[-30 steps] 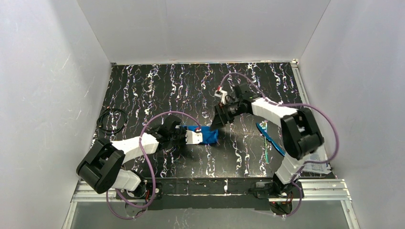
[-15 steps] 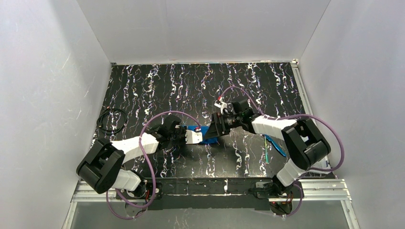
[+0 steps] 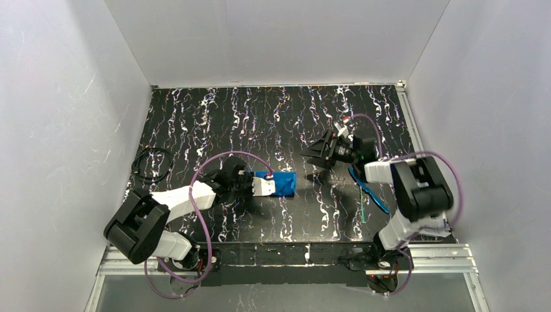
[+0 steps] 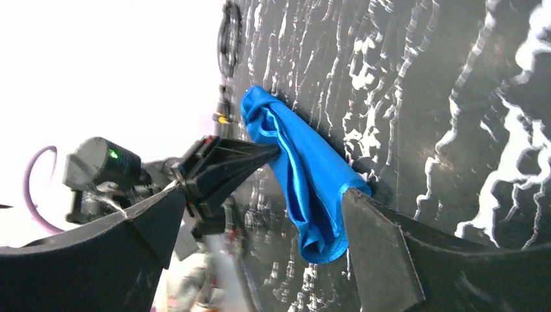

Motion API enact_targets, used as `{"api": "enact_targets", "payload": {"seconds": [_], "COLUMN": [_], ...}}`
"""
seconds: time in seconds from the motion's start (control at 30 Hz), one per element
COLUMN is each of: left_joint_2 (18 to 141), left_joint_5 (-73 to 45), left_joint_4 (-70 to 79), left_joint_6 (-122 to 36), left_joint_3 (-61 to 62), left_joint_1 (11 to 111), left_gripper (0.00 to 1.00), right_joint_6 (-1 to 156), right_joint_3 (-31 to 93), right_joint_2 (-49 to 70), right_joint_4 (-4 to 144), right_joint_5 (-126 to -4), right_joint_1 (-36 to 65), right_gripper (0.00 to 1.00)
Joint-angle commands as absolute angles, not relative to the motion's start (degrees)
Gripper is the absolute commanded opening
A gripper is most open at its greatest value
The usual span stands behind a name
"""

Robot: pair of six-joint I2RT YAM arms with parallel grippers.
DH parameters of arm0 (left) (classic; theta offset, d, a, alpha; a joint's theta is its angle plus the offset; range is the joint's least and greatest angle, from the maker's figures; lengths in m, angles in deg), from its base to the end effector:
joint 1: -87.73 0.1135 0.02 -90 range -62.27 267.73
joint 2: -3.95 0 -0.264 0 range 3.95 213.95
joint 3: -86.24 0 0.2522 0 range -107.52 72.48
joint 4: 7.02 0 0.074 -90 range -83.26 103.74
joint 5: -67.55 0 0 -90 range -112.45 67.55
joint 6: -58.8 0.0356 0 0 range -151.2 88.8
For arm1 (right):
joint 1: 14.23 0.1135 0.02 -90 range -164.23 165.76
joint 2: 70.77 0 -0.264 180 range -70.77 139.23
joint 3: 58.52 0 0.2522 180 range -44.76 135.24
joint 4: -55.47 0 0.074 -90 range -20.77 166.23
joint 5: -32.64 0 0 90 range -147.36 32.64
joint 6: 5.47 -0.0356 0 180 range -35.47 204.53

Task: Fold the napkin into a case and place the utensils inside
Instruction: Smooth out the smaller rectangle-folded napkin at the center of the board.

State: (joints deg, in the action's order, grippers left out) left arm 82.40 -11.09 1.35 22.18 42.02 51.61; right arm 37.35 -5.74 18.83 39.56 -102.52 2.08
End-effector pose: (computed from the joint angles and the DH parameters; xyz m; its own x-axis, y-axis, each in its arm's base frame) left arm 0.2025 -0.1565 0.1566 0.2317 0.8050 -0.5461 0.8534 0.1012 0.5113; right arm 0.2930 0.1120 0.1910 -0.8444 0.2918 -0.4493 -0.3154 0.4071 0.8572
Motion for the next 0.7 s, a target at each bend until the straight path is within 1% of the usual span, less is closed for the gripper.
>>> {"api": "enact_targets", "payload": {"seconds": [0.0, 0.03, 0.07, 0.1, 0.13, 0.17, 0.2, 0.23, 0.27, 0.3, 0.33, 0.37, 0.4, 0.43, 0.47, 0.5, 0.53, 0.57, 0.6, 0.63, 0.67], "left_joint_2": [81.7, 81.6, 81.4, 81.3, 81.2, 81.0, 80.9, 80.9, 80.9, 80.9, 80.9, 80.9, 80.8, 80.9, 80.9, 80.9, 80.9, 81.1, 81.0, 81.0, 80.9], "left_joint_5": [-10.9, -11.0, -11.0, -11.1, -11.2, -11.1, -11.1, -11.0, -10.9, -10.8, -10.7, -10.8, -10.8, -10.7, -10.7, -10.8, -10.6, -10.5, -10.4, -10.3, -10.3], "left_joint_4": [5.4, 5.6, 5.9, 6.0, 6.1, 6.0, 5.8, 5.8, 5.8, 5.7, 5.6, 5.7, 6.0, 5.9, 5.5, 5.0, 4.7, 4.5, 4.6, 4.6, 4.6], "left_joint_6": [21.8, 21.5, 21.2, 21.0, 21.1, 21.1, 21.1, 21.1, 21.0, 20.8, 20.7, 20.6, 20.5, 20.8, 21.0, 21.1, 21.1, 21.1, 20.8, 20.6, 20.5], "left_joint_3": [43.0, 42.8, 42.6, 42.5, 42.6, 42.7, 42.8, 42.9, 42.9, 42.9, 42.9, 42.8, 42.6, 42.7, 43.0, 43.1, 43.2, 43.1, 42.9, 42.9, 42.9], "left_joint_1": [52.1, 52.1, 52.2, 52.2, 52.3, 52.4, 52.6, 52.7, 52.7, 52.7, 52.7, 52.7, 52.7, 52.7, 52.8, 52.8, 52.8, 52.8, 52.8, 52.8, 52.8], "left_gripper": [0.0, 0.0, 0.0, 0.0, 0.0, 0.0, 0.0, 0.0, 0.0, 0.0, 0.0, 0.0, 0.0, 0.0, 0.0, 0.0, 0.0, 0.0, 0.0, 0.0, 0.0], "right_joint_6": [0.2, 0.8, 6.9, 16.5, 31.6, 42.6, 44.9, 40.6, 45.1, 56.4, 65.4, 70.0, 71.5, 70.3, 64.7, 55.6, 47.9, 45.9, 43.6, 43.5, 47.5], "right_joint_3": [-14.1, -13.9, -13.5, -11.2, -6.9, -1.9, -0.4, 0.3, 4.3, 12.7, 21.7, 26.5, 29.1, 28.5, 25.0, 20.8, 17.2, 13.5, 10.7, 10.0, 10.9], "right_joint_2": [30.3, 28.7, 24.5, 19.1, 13.8, 10.3, 9.6, 10.8, 11.4, 10.7, 10.0, 9.9, 10.1, 9.7, 9.3, 9.2, 9.6, 10.2, 10.9, 11.1, 10.3], "right_joint_4": [-16.9, -21.5, -19.0, -4.2, 30.7, 43.6, 48.8, 47.4, 56.8, 78.4, 90.3, 94.5, 95.5, 94.2, 89.4, 86.1, 83.8, 75.2, 67.7, 67.1, 70.4], "right_joint_5": [-110.2, -109.3, -108.3, -106.6, -101.1, -92.9, -92.4, -95.0, -93.2, -79.3, -58.6, -39.8, -38.6, -46.5, -56.2, -64.2, -70.4, -80.9, -87.7, -88.0, -84.6], "right_joint_1": [-1.6, -2.3, -2.6, -2.7, -2.6, -2.4, -3.0, -6.0, -7.1, -4.1, 3.4, 8.5, 8.8, 5.2, -0.2, -5.3, -7.7, -8.9, -9.1, -8.4, -5.9], "right_gripper": [0.99, 0.99, 0.99, 0.99, 0.99, 0.99, 0.99, 0.99, 0.99, 0.99, 0.99, 0.99, 0.99, 0.99, 0.99, 0.99, 0.99, 0.99, 0.98, 0.99, 0.99]}}
